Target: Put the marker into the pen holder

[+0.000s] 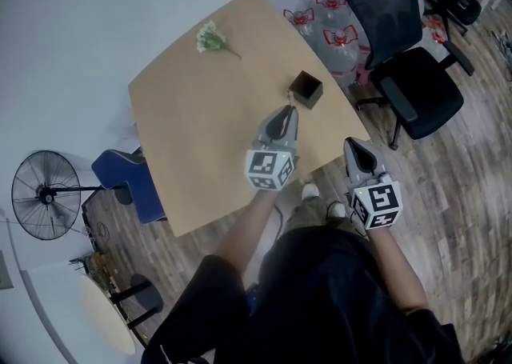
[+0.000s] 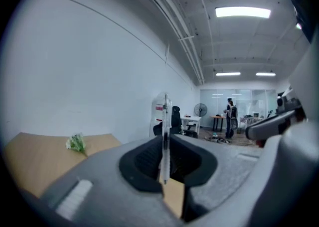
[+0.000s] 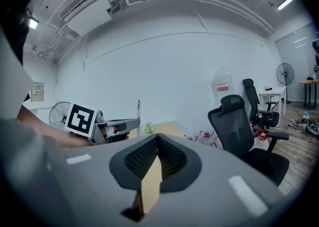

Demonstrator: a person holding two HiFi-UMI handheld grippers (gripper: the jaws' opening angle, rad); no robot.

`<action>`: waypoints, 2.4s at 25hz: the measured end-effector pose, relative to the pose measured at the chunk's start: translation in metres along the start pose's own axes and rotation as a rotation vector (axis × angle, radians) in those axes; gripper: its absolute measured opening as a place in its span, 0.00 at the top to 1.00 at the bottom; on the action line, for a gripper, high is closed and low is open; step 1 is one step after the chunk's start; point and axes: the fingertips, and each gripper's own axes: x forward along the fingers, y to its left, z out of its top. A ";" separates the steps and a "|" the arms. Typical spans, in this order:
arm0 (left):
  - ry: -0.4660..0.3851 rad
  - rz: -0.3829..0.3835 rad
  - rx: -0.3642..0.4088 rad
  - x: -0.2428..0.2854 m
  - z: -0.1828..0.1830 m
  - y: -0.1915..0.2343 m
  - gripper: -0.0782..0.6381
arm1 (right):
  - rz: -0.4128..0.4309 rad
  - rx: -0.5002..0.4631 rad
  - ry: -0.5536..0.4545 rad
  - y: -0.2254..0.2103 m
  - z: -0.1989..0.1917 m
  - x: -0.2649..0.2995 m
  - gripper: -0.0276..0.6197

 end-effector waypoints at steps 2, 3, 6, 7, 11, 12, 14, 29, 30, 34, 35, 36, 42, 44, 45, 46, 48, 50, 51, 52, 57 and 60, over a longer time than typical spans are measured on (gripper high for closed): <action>-0.003 0.003 0.024 0.015 -0.001 0.012 0.83 | -0.020 -0.003 0.008 -0.009 0.000 0.011 0.96; -0.003 0.001 0.023 0.023 -0.003 0.017 0.83 | -0.029 -0.004 0.015 -0.014 -0.002 0.017 0.96; -0.005 -0.004 -0.011 0.052 -0.011 0.036 0.83 | -0.049 0.007 0.040 -0.027 -0.009 0.037 0.96; -0.005 -0.002 -0.023 0.060 -0.015 0.043 0.83 | -0.054 0.013 0.051 -0.029 -0.013 0.044 0.96; 0.004 -0.009 -0.042 0.087 -0.032 0.060 0.83 | -0.072 0.052 0.092 -0.035 -0.028 0.068 0.96; 0.007 -0.018 -0.046 0.095 -0.036 0.060 0.83 | -0.076 0.058 0.098 -0.037 -0.030 0.072 0.96; 0.012 -0.040 -0.051 0.111 -0.046 0.062 0.83 | -0.085 0.062 0.111 -0.040 -0.036 0.082 0.96; 0.111 -0.094 -0.053 0.187 -0.124 0.089 0.83 | -0.192 0.065 0.228 -0.077 -0.077 0.096 0.96; 0.116 -0.091 -0.050 0.189 -0.126 0.090 0.83 | -0.202 0.069 0.233 -0.080 -0.079 0.095 0.96; 0.130 -0.096 -0.050 0.190 -0.137 0.091 0.83 | -0.220 0.076 0.244 -0.085 -0.083 0.096 0.96; 0.134 -0.104 -0.045 0.189 -0.139 0.090 0.83 | -0.216 0.074 0.246 -0.083 -0.083 0.097 0.96; 0.139 -0.110 -0.040 0.188 -0.141 0.089 0.82 | -0.211 0.070 0.247 -0.081 -0.083 0.098 0.96; 0.173 -0.092 -0.036 0.182 -0.154 0.096 0.82 | -0.204 0.055 0.254 -0.078 -0.080 0.100 0.96; 0.182 -0.088 -0.039 0.179 -0.159 0.097 0.82 | -0.198 0.056 0.256 -0.075 -0.080 0.101 0.96; 0.188 -0.087 -0.040 0.178 -0.162 0.098 0.82 | -0.195 0.055 0.256 -0.073 -0.080 0.101 0.96; 0.194 -0.086 -0.040 0.176 -0.165 0.099 0.82 | -0.191 0.052 0.257 -0.071 -0.080 0.102 0.96; 0.204 -0.085 -0.041 0.174 -0.170 0.101 0.82 | -0.188 0.049 0.257 -0.069 -0.080 0.104 0.96; 0.211 -0.082 -0.047 0.172 -0.175 0.102 0.82 | -0.189 0.048 0.260 -0.067 -0.081 0.105 0.96; 0.212 -0.082 -0.051 0.171 -0.178 0.103 0.82 | -0.190 0.048 0.261 -0.067 -0.082 0.105 0.96; 0.213 -0.082 -0.054 0.170 -0.180 0.103 0.82 | -0.191 0.048 0.261 -0.066 -0.083 0.104 0.96; 0.231 -0.083 -0.061 0.167 -0.187 0.106 0.82 | -0.198 0.050 0.266 -0.059 -0.087 0.100 0.96; 0.235 -0.092 -0.059 0.168 -0.188 0.106 0.82 | -0.202 0.052 0.266 -0.056 -0.089 0.099 0.96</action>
